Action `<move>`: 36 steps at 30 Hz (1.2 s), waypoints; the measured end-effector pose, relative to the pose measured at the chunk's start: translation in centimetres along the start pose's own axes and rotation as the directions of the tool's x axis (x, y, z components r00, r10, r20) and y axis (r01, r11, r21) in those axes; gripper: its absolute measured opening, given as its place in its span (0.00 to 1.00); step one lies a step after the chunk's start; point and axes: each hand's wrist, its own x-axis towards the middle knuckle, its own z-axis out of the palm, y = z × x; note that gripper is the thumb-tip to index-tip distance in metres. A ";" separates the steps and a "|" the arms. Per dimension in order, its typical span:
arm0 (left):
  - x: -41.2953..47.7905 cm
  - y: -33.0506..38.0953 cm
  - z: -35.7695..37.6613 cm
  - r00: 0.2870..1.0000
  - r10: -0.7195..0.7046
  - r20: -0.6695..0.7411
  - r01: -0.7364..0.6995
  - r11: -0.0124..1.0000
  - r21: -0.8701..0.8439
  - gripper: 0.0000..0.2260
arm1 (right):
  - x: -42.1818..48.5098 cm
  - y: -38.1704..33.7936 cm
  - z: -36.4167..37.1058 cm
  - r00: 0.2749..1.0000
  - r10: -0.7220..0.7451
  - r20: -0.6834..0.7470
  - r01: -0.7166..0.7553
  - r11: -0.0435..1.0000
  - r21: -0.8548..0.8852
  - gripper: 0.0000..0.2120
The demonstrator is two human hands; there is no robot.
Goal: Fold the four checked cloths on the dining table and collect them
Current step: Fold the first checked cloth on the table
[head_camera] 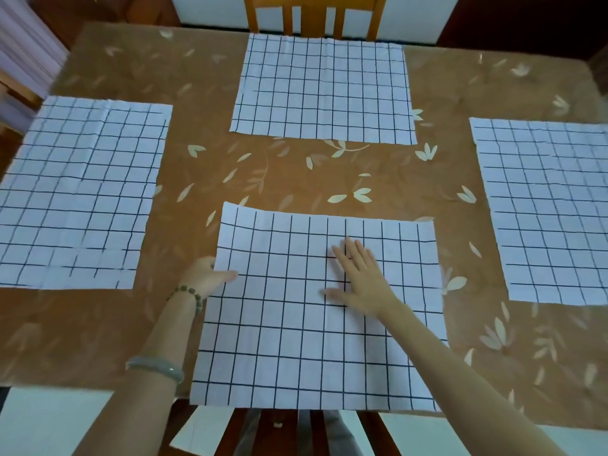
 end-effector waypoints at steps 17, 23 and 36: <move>-6.6 0.8 -3.5 0.877 0.410 -0.250 -0.321 0.888 0.328 0.09 | -2.4 -3.7 1.2 0.994 -0.015 0.111 0.036 0.980 -0.195 0.39; -9.4 3.0 -3.1 0.857 0.455 -0.241 -0.346 0.856 0.384 0.06 | -3.6 -4.7 4.2 0.989 0.013 0.150 0.018 0.979 -0.204 0.40; -14.0 9.3 -0.4 0.782 0.599 -0.170 -0.536 0.787 0.305 0.08 | -4.9 -5.0 1.0 0.994 0.108 -0.003 -0.099 0.921 0.376 0.33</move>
